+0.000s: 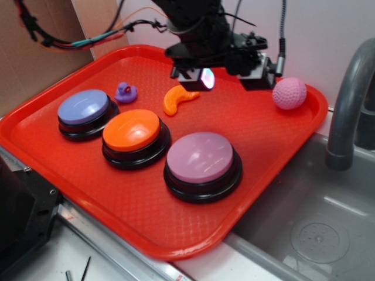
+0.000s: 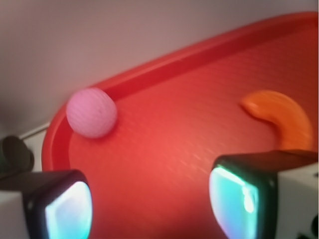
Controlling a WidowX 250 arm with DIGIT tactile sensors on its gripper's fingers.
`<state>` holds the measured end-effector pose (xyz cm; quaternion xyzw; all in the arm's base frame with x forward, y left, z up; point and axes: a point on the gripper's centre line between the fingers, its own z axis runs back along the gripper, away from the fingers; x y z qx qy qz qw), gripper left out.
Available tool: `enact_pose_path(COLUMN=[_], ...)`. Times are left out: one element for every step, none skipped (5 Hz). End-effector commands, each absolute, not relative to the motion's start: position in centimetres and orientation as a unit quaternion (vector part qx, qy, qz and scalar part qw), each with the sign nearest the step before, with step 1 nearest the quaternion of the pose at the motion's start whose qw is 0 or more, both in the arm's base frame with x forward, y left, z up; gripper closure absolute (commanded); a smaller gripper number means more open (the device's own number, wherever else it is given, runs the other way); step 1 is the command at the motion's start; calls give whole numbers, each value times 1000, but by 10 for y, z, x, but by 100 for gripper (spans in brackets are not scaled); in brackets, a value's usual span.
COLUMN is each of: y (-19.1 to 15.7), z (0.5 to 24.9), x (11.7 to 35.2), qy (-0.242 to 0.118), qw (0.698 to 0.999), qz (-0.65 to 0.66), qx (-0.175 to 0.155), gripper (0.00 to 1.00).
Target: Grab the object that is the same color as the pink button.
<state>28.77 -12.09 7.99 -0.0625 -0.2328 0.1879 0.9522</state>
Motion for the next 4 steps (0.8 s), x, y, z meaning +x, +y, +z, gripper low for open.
enact_pose_path(y=[-137, -144, -148, -148], z=[77, 69, 64, 61], x=[331, 346, 358, 365], qy=[-260, -265, -270, -276], qw=[947, 948, 946, 944], qz=[174, 165, 167, 175], qx=[-72, -67, -57, -50], gripper=[0, 0, 0, 0])
